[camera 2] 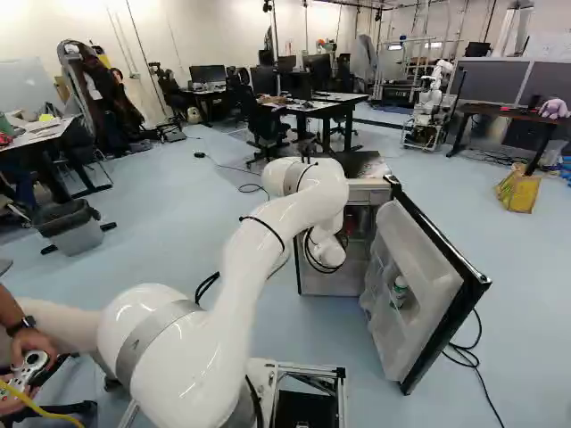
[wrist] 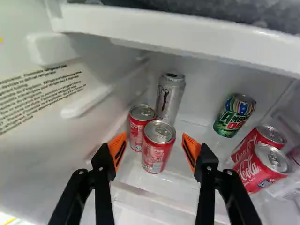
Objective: Grab a drink from the fridge
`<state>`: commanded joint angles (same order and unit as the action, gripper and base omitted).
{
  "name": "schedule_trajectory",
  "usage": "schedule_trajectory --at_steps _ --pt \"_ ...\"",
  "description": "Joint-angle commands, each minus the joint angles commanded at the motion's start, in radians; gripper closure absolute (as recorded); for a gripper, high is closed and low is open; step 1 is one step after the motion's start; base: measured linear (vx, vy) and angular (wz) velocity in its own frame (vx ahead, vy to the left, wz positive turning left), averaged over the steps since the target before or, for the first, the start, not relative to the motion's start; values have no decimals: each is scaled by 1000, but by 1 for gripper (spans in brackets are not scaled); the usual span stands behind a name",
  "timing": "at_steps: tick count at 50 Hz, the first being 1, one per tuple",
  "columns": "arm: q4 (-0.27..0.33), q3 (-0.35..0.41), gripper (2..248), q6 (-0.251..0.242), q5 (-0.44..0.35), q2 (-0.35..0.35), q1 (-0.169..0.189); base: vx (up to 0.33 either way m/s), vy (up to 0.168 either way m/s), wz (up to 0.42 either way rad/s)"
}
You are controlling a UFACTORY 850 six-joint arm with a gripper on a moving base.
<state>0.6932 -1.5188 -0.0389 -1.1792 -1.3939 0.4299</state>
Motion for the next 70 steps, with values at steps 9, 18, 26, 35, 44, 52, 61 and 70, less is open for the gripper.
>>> schedule_trajectory --at_steps 9,18,26,35,44,52,61,70 --pt "0 -5 77 0 0 -6 0 0 0 0" --pt "0 -20 77 0 0 -24 0 0 0 0" --pt "0 -24 77 0 0 -29 0 0 0 0" --pt "0 -24 95 0 0 -29 0 0 0 0" --pt "0 -24 133 0 0 -29 0 0 0 0" --pt "0 -24 167 0 0 -29 0 0 0 0" --pt "0 -20 167 0 0 -27 1 0 0 0" --pt "0 8 167 0 0 -13 5 0 0 0"
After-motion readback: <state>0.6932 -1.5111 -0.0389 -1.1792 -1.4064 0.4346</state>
